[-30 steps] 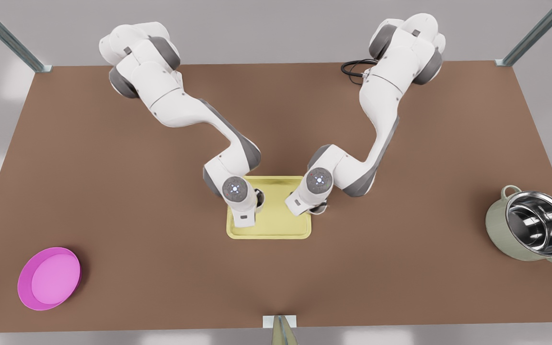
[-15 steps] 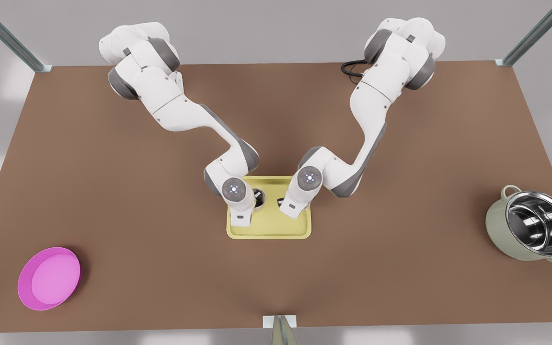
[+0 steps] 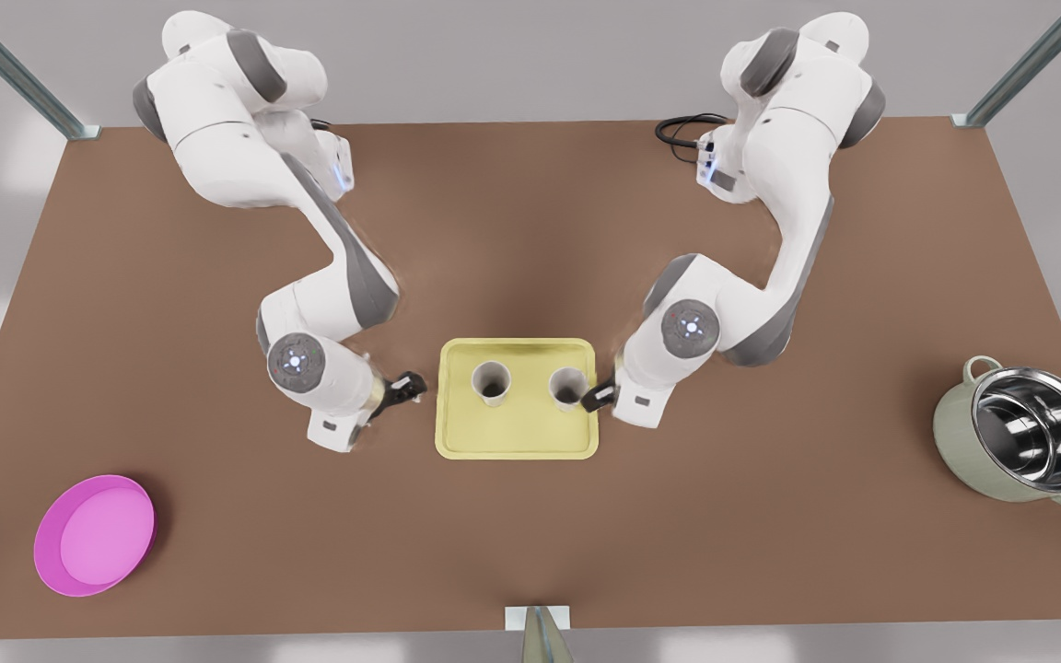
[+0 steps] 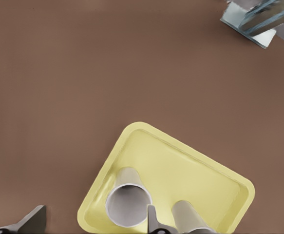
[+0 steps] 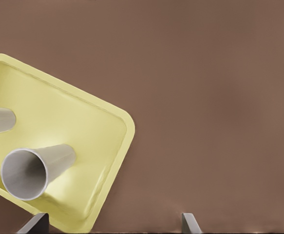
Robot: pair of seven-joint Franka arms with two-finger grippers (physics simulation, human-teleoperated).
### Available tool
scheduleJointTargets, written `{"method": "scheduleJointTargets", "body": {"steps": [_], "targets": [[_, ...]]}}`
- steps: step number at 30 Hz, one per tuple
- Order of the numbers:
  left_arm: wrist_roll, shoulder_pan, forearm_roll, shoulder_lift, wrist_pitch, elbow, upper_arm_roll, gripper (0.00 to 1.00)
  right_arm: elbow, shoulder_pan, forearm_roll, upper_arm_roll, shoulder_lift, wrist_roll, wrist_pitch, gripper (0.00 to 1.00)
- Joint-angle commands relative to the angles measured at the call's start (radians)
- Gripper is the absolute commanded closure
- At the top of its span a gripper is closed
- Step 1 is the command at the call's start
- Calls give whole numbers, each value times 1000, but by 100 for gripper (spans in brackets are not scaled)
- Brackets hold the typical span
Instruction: Use both arms to respectively pick up the white IKEA cups from the middle-left and middle-right positions, then place the white IKEA cups onto the middle-middle tray, ensuring that the cups remain upright and do not tip over
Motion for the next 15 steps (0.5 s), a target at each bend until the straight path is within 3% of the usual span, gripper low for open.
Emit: {"method": "scheduleJointTargets", "body": {"steps": [1,4,5,6,10,15], "targets": [[414,145,62,-54,-516,74,-8,0,34,-77,-168,-14,-9,203,-233,0],[886,274,164,-96,-528,75,-2,0,28,-74,-149,-56,-167,198,-426,0],[1130,259,177,-190,-508,7,91,0,-67,-86,-127,-75,-278,200,-469,0],[1093,78,-7,-350,-363,-170,319,0,-162,-135,-81,-77,-373,198,-469,0],[1028,76,-43,-384,-365,-169,322,0,-201,-137,-31,-138,-540,56,-434,0],[1028,81,-44,-344,-379,-155,321,0,-207,-132,-14,-146,-580,52,-425,0]]}}
